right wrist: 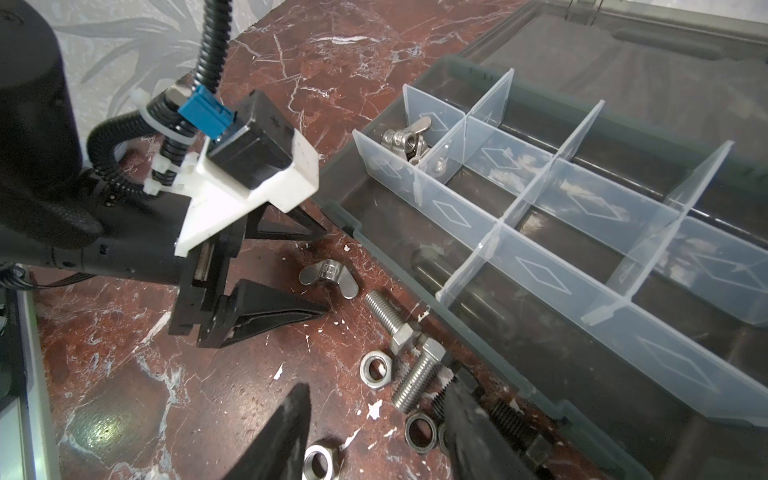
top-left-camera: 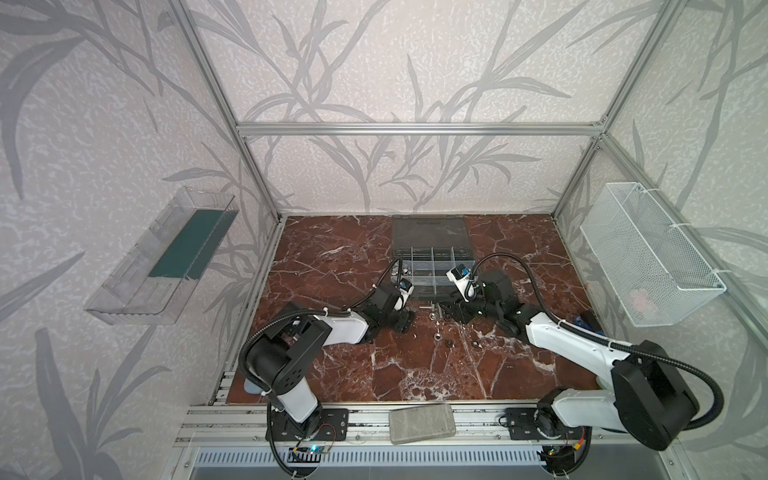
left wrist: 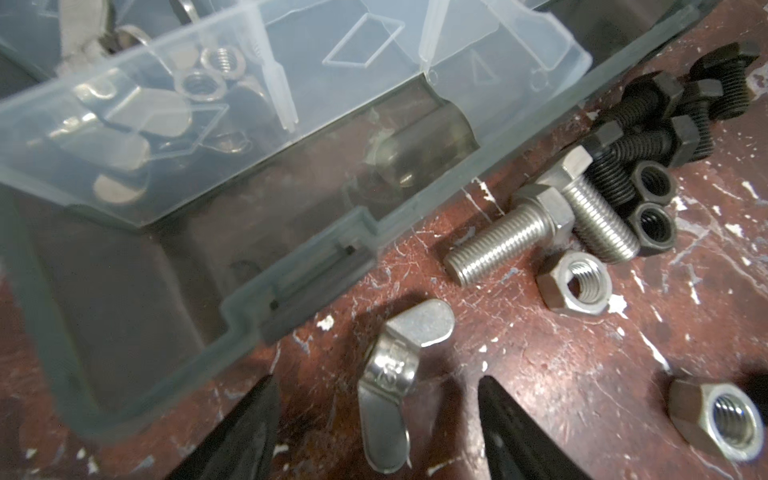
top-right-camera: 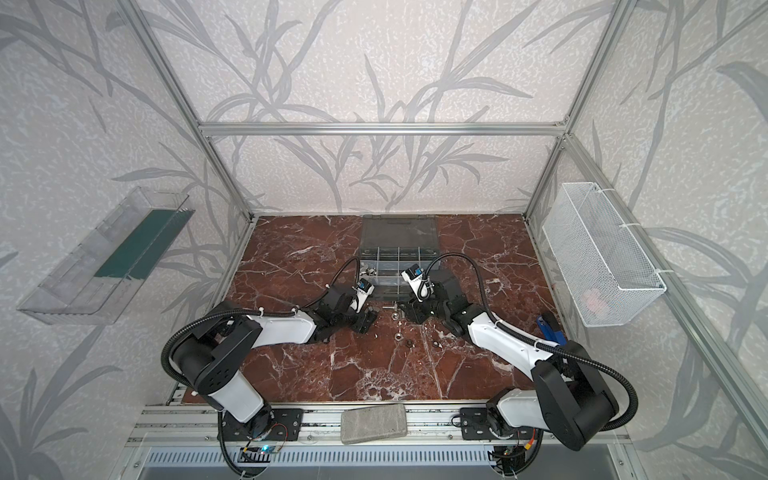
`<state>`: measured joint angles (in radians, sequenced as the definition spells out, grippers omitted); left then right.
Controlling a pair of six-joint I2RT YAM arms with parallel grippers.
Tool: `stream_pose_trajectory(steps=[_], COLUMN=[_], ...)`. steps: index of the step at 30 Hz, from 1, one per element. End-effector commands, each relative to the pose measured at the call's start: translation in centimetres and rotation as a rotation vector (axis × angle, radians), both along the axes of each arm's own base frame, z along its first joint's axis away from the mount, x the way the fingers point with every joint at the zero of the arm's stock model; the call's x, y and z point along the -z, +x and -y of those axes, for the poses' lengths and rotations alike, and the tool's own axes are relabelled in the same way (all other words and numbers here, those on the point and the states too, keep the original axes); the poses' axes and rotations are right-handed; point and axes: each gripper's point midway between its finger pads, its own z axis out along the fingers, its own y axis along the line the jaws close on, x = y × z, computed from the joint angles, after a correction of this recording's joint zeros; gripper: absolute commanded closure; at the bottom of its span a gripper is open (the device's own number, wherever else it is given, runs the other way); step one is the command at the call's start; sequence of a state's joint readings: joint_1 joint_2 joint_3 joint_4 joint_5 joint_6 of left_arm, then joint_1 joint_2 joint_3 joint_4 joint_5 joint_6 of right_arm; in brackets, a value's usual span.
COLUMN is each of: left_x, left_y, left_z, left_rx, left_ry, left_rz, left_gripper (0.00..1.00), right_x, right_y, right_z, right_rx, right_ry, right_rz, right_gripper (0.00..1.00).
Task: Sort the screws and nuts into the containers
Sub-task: 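Lower the left gripper onto the last wing nut beside the box, then close the left gripper on the last silver wing nut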
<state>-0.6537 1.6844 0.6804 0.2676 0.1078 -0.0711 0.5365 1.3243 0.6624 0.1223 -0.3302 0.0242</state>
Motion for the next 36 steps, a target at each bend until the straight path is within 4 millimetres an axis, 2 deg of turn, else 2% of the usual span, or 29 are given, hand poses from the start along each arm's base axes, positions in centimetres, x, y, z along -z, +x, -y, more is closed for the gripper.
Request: stream_pose_trajectory(steps=[1,10,25,36], left_x=[3.04,3.22,3.16,3.41], left_y=[-1.86,-2.56,-2.50,-2.66], left_z=[-1.47,-1.18,-1.51,-1.07], left_rx=[0.017,0.023,0.010,0.021], left_ry=[0.134,0.114,0.155,0.133], left_rz=[-0.113,-0.134,-0.120,-0.126], left_gripper=[0.29,0.36,0.46,0.59], right_x=[-0.12,-0.22,-0.33,-0.55], right_y=[-0.19,-0.21,-0.12,-0.15], right_z=[0.45,0.64,1.05,1.35], right_rx=[0.002,0.006,0.015,0.023], right_ry=[-0.004,-0.003,-0.002,0.001], right_rz=[0.013,0.017,0.022,0.026], right_gripper=[0.47,0.47,0.47,0.47])
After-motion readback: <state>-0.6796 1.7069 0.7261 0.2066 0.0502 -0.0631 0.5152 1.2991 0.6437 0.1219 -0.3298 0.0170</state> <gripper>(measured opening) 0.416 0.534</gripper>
